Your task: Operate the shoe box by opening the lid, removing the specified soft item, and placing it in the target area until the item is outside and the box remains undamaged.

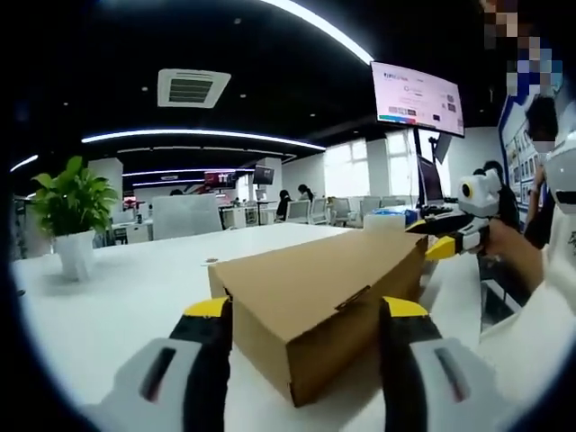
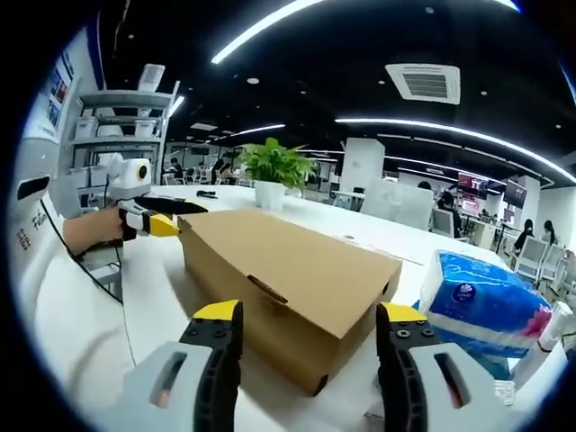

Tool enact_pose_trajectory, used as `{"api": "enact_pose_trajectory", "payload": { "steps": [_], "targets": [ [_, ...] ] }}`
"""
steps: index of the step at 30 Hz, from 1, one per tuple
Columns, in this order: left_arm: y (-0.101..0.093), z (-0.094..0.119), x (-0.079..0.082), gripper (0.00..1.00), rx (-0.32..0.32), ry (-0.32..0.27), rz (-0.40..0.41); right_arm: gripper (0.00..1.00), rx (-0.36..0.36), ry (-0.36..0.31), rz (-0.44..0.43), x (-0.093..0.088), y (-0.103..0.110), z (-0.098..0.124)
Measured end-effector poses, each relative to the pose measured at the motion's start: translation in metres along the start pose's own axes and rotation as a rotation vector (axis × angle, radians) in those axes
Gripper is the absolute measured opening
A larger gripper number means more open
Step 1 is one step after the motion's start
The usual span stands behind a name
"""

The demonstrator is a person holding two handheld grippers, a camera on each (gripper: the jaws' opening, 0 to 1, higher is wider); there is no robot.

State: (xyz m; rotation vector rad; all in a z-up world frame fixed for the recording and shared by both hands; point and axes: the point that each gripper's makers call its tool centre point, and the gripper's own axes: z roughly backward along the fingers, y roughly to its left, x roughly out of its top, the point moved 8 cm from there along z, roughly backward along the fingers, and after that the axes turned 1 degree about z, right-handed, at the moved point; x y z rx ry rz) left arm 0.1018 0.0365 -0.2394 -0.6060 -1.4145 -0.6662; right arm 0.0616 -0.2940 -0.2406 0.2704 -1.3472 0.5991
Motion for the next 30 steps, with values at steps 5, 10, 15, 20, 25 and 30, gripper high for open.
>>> {"api": "enact_pose_trajectory", "payload": {
  "steps": [5,10,15,20,25,30],
  "targets": [
    [-0.001,0.003,0.01,0.73,-0.011,-0.015,0.012,0.6,-0.002,-0.034,-0.031,0.01,-0.003,0.004],
    [0.0,0.007,0.022,0.69,-0.037,-0.053,-0.012,0.6,-0.01,-0.078,-0.024,0.023,-0.007,0.009],
    [-0.002,0.006,0.038,0.78,-0.061,-0.125,0.012,0.6,-0.024,-0.136,-0.038,0.035,-0.014,0.009],
    [0.002,0.005,0.049,0.77,-0.059,-0.088,-0.052,0.62,-0.05,-0.217,-0.04,0.049,-0.016,0.011],
    [0.008,0.008,0.042,0.72,-0.011,-0.028,-0.203,0.62,-0.055,-0.219,0.042,0.055,-0.017,0.014],
    [0.007,0.015,0.049,0.68,-0.049,-0.055,-0.033,0.57,-0.096,-0.176,0.12,0.05,-0.018,0.012]
  ]
}}
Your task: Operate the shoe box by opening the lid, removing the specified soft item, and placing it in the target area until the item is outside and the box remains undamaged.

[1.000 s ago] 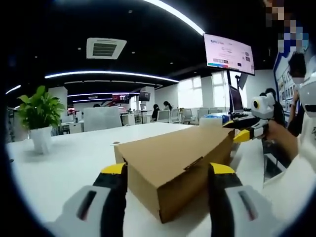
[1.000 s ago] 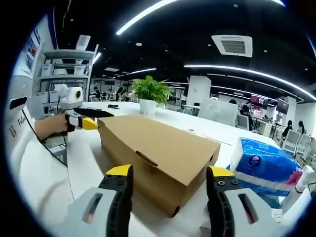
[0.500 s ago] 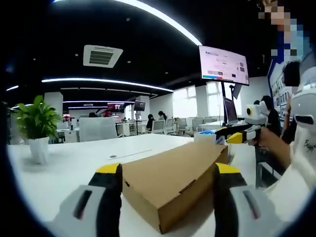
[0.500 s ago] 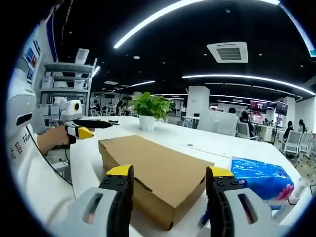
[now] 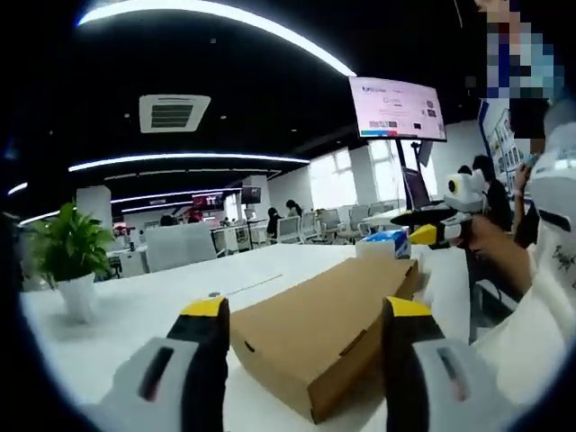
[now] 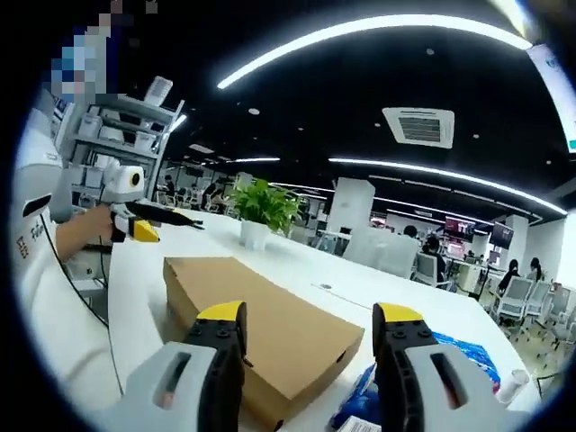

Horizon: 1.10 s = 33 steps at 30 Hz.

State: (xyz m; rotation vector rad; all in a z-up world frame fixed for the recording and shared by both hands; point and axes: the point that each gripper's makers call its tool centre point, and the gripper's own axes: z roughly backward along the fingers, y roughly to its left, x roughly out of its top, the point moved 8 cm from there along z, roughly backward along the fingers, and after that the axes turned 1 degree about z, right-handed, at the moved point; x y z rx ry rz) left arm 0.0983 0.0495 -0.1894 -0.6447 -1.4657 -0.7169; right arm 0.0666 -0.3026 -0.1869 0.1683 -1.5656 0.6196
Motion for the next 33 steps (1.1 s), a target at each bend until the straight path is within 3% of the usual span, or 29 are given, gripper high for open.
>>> {"api": "enact_pose_trajectory", "payload": {
  "steps": [2,4,8,11,14,22,24,27,33],
  "targets": [
    [0.002,0.005,0.007,0.7,0.002,-0.058,0.029,0.57,0.026,-0.004,-0.026,0.0,0.004,-0.001],
    [0.002,0.009,0.007,0.75,-0.007,-0.063,0.024,0.57,0.028,-0.015,-0.03,0.001,0.006,-0.002],
    [0.006,0.017,0.01,0.69,-0.012,-0.084,0.082,0.57,0.042,-0.034,-0.045,0.002,0.012,-0.009],
    [0.016,0.023,0.012,0.68,0.039,-0.087,0.072,0.57,0.055,-0.054,-0.068,0.005,0.018,-0.015],
    [0.034,0.03,0.013,0.61,0.127,-0.092,-0.009,0.58,0.073,-0.063,-0.08,0.007,0.025,-0.02],
    [0.039,0.028,0.005,0.62,0.157,-0.073,-0.038,0.58,0.091,-0.007,-0.03,-0.003,0.033,-0.023],
    [0.04,0.027,0.003,0.62,0.173,-0.052,-0.056,0.56,0.054,0.059,-0.007,-0.011,0.027,-0.02],
    [0.039,0.025,0.002,0.69,0.161,-0.042,-0.045,0.56,0.051,0.038,-0.015,-0.011,0.024,-0.017],
    [0.033,0.022,0.002,0.67,0.155,-0.018,-0.08,0.55,0.027,0.042,-0.011,-0.013,0.019,-0.012]
  ]
}}
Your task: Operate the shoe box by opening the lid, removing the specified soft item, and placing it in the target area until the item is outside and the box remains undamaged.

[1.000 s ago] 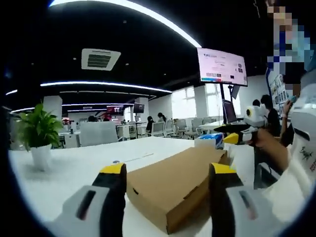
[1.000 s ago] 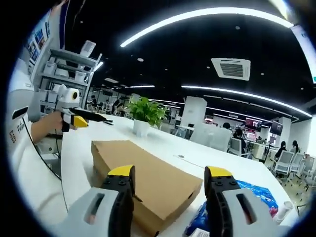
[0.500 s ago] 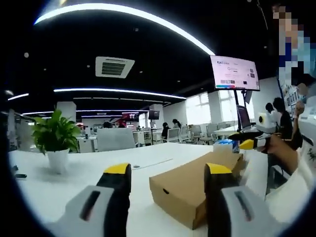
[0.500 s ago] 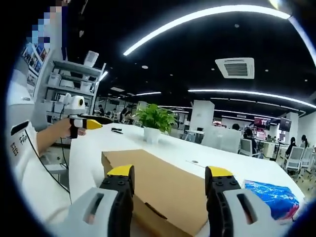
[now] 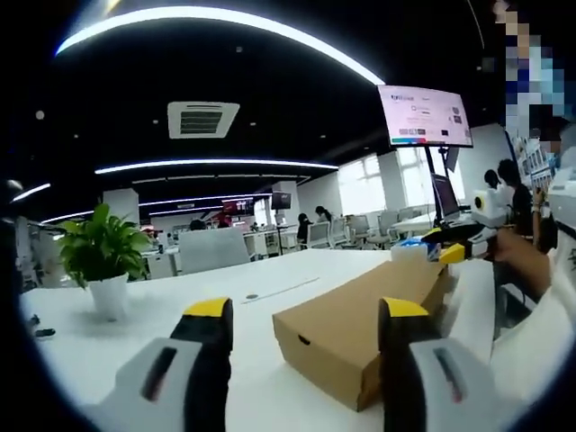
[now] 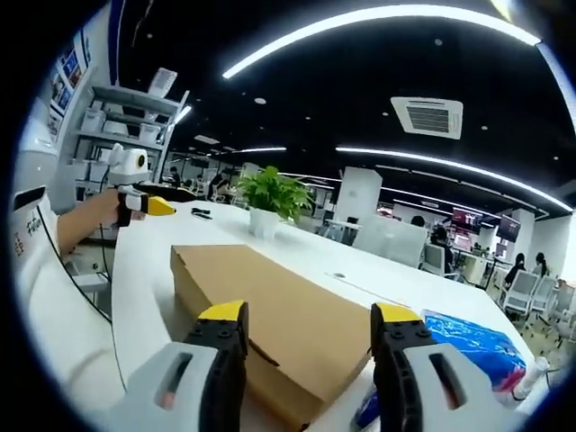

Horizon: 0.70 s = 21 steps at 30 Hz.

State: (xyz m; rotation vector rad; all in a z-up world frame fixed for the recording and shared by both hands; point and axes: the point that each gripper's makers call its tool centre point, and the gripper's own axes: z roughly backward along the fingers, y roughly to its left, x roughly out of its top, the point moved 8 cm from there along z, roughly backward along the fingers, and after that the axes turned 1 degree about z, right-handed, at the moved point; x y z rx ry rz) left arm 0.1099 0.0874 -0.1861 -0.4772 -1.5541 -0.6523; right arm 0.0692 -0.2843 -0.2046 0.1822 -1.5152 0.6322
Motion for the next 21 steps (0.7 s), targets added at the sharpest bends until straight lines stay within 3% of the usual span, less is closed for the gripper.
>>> {"api": "enact_pose_trajectory", "payload": {
  "steps": [17,21],
  "targets": [
    [-0.0032,-0.001,-0.0001,0.66,0.005,0.007,-0.009,0.53,-0.008,0.022,0.004,-0.006,-0.001,0.0011],
    [-0.0034,-0.001,-0.0023,0.65,0.027,0.043,-0.05,0.52,-0.004,0.027,0.01,-0.0068,0.0,0.001]
  ]
}}
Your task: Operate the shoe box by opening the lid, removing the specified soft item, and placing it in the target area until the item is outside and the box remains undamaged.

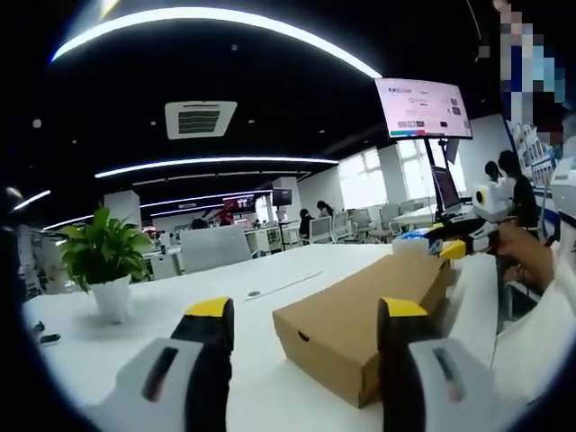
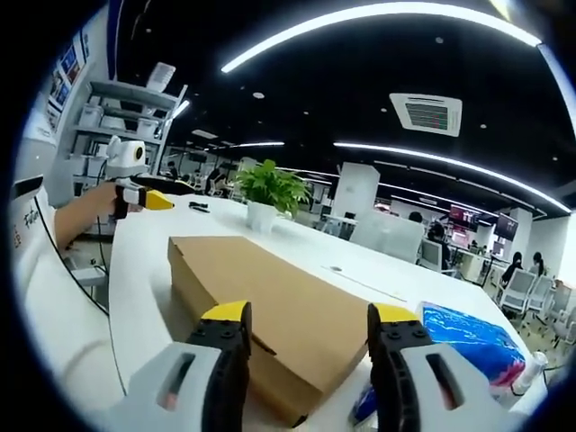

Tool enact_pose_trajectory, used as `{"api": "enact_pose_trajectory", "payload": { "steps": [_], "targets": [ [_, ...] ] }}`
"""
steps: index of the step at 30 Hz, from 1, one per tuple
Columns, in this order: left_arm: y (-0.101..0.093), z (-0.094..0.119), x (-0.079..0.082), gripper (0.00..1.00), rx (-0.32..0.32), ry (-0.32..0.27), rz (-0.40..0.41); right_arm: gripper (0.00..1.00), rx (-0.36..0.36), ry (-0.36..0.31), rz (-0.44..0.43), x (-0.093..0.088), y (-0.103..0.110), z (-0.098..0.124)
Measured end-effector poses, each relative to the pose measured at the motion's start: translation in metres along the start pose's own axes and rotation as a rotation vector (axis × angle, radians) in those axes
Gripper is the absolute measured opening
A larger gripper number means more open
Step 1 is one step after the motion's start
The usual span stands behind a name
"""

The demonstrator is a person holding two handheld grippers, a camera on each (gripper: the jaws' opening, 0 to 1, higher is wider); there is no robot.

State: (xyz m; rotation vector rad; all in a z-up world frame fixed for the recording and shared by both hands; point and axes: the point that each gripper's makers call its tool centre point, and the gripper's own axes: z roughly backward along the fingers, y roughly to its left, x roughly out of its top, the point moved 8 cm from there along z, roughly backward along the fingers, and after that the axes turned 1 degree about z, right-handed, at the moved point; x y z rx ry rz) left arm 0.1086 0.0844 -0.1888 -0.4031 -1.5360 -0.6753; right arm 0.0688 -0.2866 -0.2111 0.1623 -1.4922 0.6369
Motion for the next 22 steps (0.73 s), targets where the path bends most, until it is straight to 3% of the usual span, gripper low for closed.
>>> {"api": "enact_pose_trajectory", "payload": {
  "steps": [7,22],
  "targets": [
    [0.0027,0.0015,0.0022,0.64,0.002,-0.016,0.047,0.51,0.002,0.015,0.014,-0.0026,0.0012,-0.0007],
    [0.0027,0.0011,-0.0025,0.65,0.006,0.006,0.029,0.51,0.009,0.028,0.022,-0.0043,0.0045,-0.0024]
  ]
}}
